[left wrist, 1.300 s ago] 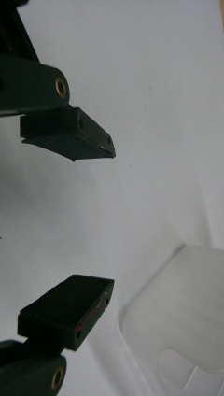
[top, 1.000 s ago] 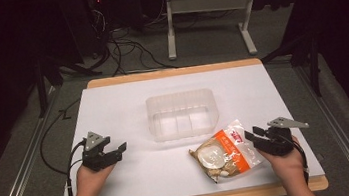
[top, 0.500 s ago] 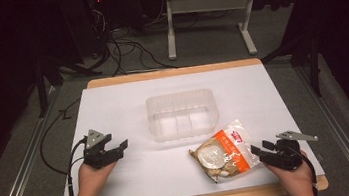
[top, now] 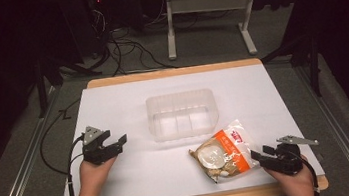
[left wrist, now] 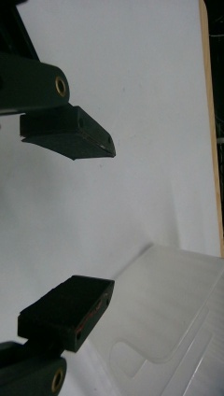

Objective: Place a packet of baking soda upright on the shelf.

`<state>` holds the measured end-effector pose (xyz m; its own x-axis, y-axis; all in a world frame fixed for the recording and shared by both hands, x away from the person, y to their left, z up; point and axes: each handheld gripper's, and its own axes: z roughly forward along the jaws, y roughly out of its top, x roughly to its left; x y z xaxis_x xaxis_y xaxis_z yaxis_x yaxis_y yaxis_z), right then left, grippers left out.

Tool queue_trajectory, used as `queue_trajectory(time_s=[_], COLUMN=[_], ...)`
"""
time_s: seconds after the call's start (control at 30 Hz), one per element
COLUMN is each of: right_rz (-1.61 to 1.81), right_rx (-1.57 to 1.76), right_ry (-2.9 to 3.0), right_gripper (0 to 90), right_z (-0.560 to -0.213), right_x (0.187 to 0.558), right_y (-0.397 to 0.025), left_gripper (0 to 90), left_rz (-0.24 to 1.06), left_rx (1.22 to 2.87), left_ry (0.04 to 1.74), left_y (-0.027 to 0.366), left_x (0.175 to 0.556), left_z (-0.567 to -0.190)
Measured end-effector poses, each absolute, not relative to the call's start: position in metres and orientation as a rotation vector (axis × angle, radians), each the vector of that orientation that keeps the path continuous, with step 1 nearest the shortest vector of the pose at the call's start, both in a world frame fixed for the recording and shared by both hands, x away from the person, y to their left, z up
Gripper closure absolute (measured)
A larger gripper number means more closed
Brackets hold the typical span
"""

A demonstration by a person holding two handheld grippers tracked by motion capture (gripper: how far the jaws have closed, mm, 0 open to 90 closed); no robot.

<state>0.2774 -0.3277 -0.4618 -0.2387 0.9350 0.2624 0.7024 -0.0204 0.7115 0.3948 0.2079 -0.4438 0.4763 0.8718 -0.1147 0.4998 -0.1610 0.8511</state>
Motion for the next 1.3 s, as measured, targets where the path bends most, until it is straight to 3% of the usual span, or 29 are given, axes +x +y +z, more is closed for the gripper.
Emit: queue_trajectory(time_s=[0.47,0.87,1.3], right_rz=[1.129,1.209,1.253], right_rx=[1.735,1.764,1.689], right_ry=[1.969,2.022,2.034], right_gripper=[36.3,47.8,80.7], right_z=[-0.463,-0.468,-0.462], right_x=[0.274,0.276,0.272], right_y=[-0.325,-0.327,-0.327], left_gripper=[30.8,29.0,28.6], left_rz=[0.524,0.552,0.55], left_rx=[1.844,1.865,1.885], left_ry=[1.117,1.092,1.072], left_y=[0.199,0.193,0.189], left_x=[0.398,0.394,0.394], left_z=[-0.444,-0.444,-0.444])
